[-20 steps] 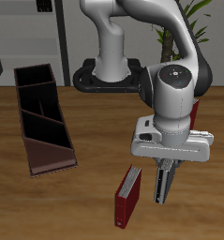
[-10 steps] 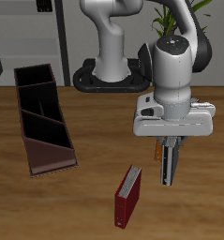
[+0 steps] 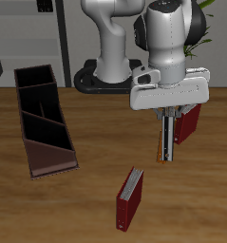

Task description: Place the striped book into the right desk caddy's back compartment

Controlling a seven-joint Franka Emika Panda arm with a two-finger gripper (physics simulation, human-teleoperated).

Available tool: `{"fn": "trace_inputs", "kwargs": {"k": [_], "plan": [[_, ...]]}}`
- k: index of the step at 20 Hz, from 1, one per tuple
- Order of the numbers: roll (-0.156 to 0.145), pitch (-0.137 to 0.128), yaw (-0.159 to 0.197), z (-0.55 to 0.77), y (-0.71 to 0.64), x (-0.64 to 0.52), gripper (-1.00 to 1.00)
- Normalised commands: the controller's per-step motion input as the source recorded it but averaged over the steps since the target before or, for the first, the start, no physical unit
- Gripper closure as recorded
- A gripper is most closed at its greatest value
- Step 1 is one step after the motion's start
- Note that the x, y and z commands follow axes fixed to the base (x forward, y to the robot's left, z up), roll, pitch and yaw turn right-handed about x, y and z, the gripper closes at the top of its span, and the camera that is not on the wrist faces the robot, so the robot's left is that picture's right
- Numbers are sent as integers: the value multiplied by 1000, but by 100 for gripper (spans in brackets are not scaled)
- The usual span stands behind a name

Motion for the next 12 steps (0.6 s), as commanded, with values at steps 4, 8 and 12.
{"fn": "trace_inputs", "kwargs": {"k": [4,8,12], "plan": [[6,-59,51,214,-81,-212,100],[-5,-78,54,350,-145,-340,100],[6,-106,93,499,-143,-461,100]]}}
